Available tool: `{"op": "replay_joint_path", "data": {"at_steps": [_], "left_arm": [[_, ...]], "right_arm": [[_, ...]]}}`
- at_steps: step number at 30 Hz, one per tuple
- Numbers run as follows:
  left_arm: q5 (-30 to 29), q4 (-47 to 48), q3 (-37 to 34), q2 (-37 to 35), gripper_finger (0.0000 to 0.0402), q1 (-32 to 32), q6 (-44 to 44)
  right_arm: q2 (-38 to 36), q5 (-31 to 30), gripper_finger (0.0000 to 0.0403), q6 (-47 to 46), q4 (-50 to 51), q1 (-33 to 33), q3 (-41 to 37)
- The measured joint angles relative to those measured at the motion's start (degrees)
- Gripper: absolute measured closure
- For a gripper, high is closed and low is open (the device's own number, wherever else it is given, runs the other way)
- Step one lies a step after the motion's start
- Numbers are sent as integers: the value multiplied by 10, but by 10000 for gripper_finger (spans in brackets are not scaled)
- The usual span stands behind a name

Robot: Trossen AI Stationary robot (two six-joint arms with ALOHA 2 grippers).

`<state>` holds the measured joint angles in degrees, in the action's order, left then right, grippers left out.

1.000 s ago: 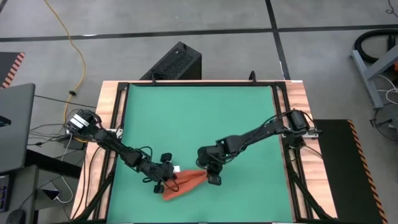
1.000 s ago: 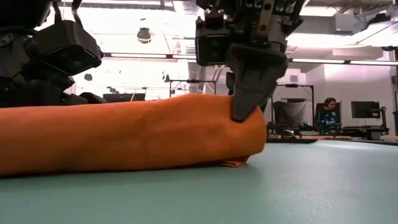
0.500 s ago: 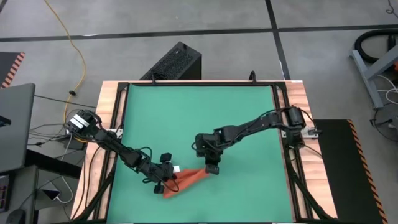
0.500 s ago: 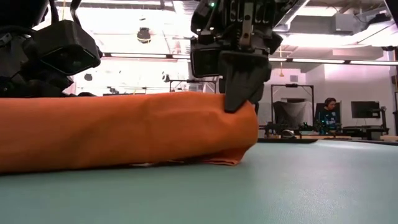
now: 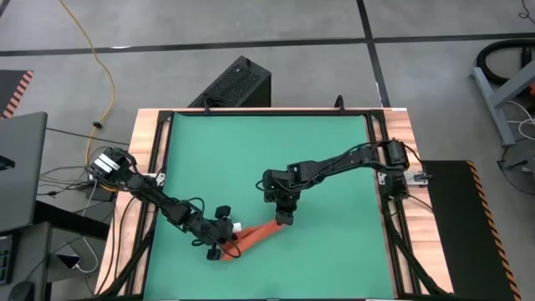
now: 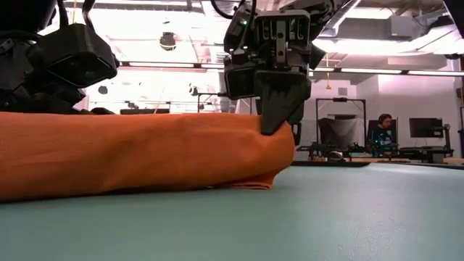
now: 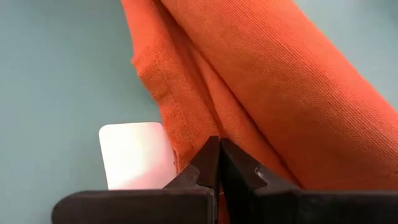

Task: Roll towel into tight, uniform cylinder
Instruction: Roll the orange towel

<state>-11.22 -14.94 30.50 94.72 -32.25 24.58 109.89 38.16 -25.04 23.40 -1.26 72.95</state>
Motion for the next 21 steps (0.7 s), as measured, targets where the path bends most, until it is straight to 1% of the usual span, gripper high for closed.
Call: {"op": "replay_joint_path", "data": {"at_steps": [9,17,21], "left_arm": [[0,-11,-1,0,401,0,0],[0,-18,-1,1,401,0,-16],[0,-15,-1,1,401,0,-16]], "right_arm": [[0,-11,394,5,2,25,0],[32,-5,394,8,-18,37,1],[60,-1,394,9,-32,37,2]]}}
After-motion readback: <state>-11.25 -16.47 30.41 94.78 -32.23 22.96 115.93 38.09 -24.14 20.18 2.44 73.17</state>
